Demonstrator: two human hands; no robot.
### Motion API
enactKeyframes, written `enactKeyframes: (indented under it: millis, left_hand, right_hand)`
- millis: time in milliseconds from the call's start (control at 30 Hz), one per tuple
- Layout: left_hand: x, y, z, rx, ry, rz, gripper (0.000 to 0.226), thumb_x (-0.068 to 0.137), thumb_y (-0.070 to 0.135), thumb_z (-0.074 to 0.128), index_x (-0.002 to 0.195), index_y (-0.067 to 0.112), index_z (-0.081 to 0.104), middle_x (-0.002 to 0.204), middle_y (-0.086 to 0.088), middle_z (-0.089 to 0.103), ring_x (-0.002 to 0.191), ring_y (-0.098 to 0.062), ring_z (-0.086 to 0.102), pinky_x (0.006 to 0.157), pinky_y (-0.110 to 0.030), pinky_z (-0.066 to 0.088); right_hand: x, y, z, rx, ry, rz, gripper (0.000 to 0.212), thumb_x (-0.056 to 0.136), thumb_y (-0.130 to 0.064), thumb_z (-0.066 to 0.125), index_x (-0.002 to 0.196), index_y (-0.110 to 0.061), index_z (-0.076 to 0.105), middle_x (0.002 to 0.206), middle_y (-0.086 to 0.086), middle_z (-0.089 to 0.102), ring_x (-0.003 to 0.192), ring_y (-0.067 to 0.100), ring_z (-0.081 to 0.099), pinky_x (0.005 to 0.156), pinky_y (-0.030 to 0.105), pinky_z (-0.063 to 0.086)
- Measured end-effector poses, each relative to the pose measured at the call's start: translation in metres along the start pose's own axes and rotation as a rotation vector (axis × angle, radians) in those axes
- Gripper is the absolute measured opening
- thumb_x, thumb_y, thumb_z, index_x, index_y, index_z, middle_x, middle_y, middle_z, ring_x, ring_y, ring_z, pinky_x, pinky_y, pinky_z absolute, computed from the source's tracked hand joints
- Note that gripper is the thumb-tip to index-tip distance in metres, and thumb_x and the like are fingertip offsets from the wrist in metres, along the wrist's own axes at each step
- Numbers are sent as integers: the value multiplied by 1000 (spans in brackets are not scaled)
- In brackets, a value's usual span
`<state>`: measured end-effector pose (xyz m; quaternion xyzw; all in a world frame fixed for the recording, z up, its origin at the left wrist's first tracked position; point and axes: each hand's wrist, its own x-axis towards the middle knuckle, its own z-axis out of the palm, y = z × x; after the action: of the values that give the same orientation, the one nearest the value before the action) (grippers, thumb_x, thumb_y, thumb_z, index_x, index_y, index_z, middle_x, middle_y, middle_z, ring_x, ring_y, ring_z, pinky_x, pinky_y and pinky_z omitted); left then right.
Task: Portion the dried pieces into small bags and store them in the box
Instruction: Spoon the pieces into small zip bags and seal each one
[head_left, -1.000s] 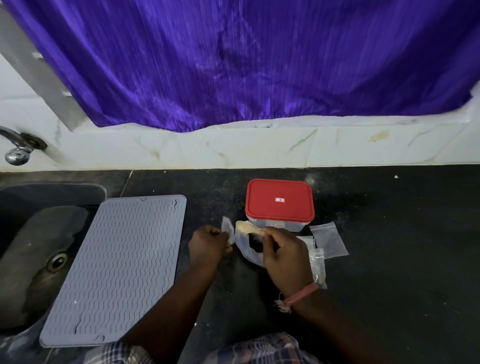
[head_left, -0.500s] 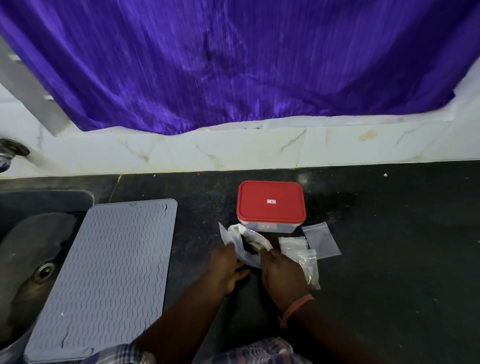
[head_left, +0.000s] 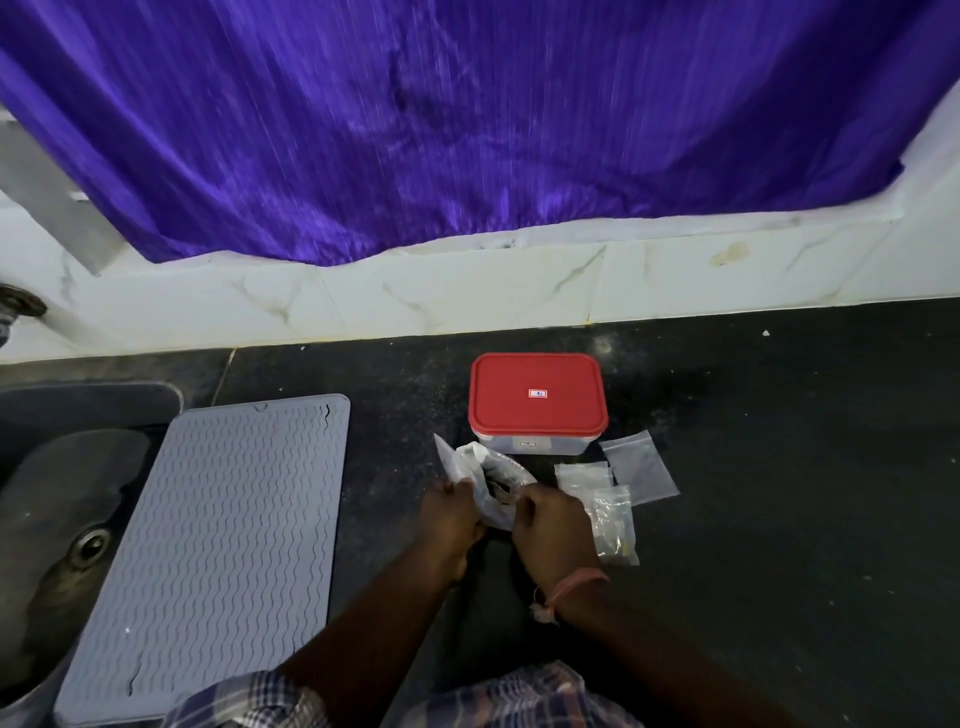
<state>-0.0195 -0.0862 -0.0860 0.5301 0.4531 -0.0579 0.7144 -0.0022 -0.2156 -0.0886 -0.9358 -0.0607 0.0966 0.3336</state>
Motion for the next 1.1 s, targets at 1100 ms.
enactKeyframes:
  millis: [1100]
  left_hand:
    - [-18, 23, -27, 656, 278, 510, 9, 91, 19, 71, 98, 19, 76, 92, 3, 76, 87, -15, 71, 81, -34, 59]
  right_hand:
    - [-4, -25, -35, 568, -17, 238, 20, 86, -17, 57, 79, -9, 75, 63, 16, 65, 54, 35, 60, 55, 44, 55]
